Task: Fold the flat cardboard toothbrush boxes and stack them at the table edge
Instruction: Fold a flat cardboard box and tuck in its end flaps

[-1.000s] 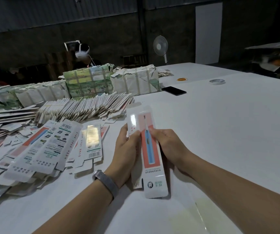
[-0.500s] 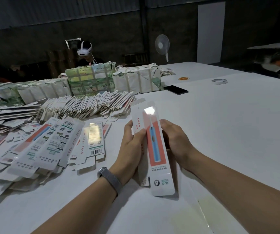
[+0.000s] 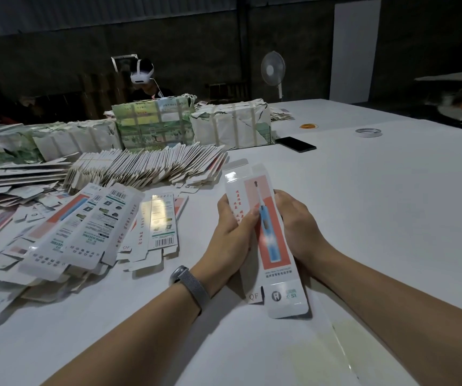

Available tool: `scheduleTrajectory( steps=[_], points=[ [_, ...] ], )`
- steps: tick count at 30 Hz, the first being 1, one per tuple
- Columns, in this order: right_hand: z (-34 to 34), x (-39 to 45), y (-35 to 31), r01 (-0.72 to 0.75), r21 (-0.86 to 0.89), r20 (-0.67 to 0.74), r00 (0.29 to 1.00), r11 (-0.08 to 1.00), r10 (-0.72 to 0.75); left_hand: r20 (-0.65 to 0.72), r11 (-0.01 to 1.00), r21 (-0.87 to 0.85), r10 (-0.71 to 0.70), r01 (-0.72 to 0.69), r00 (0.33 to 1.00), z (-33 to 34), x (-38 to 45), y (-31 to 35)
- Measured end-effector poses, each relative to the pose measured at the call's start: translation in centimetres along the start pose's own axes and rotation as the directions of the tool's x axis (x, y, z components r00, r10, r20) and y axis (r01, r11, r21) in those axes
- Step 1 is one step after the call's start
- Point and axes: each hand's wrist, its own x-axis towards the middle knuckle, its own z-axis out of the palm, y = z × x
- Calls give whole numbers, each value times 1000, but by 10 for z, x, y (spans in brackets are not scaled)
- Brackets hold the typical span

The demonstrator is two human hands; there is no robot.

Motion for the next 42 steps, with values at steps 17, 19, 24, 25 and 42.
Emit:
scheduleTrajectory(
  steps=[17,19,24,25,42],
  points=[
    [4,4,8,-65,126,91,994,990,54,-99,997,-49,53,-58,994,9,1,-5],
    [4,3,7,-78,165,87,994,983,64,-94,996,-89,13,-22,995,9,1,-4],
    [8,1,7,-66,194,81,995,979,51,-84,991,-126,28,-38,996,9,0,-6],
    [8,1,7,-62,187,85,995,980,47,-81,992,-120,38,-47,996,9,-1,-7],
    [8,0,4,-37,107,36,999,994,34,23,997,-29,75,-75,997,7,1,-7]
  ],
)
